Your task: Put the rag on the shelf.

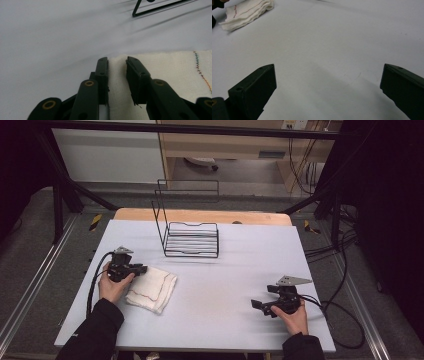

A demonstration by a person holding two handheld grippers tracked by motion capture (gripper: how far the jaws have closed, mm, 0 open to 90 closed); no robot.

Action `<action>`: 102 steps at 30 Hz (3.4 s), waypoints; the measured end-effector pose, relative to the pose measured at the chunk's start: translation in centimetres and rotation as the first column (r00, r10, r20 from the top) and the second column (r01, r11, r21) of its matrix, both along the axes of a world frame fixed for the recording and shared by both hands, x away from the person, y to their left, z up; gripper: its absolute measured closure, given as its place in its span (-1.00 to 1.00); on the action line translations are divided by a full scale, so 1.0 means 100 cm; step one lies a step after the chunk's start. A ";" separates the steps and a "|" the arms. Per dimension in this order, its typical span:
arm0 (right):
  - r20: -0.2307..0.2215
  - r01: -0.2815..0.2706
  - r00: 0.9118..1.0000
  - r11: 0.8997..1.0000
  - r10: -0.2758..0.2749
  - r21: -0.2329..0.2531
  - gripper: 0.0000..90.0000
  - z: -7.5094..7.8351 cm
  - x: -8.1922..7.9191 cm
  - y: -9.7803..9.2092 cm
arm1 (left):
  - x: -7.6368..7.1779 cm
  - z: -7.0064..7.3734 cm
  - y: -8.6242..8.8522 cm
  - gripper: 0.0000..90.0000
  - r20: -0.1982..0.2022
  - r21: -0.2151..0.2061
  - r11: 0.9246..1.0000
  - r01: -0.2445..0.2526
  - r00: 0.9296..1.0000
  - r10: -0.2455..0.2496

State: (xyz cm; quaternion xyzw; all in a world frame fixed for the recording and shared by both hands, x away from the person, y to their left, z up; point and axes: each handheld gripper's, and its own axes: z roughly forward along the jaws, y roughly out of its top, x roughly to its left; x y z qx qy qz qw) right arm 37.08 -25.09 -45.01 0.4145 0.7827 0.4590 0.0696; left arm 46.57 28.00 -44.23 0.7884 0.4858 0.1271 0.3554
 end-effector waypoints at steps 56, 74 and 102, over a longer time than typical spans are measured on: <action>0.035 0.003 0.999 0.998 0.000 -0.071 -0.79 0.027 0.064 0.217 | -0.003 -0.001 -0.008 0.75 0.026 0.053 0.999 0.008 1.000 -0.010; -0.011 -0.067 0.998 0.990 0.066 -0.121 -0.22 0.006 0.082 0.279 | -0.003 -0.001 -0.007 0.75 0.023 0.043 0.999 0.009 1.000 -0.010; -0.099 -0.054 0.994 0.997 0.047 -0.061 0.78 -0.003 0.081 0.288 | -0.003 -0.002 -0.002 0.80 0.023 0.004 1.000 0.011 1.000 -0.011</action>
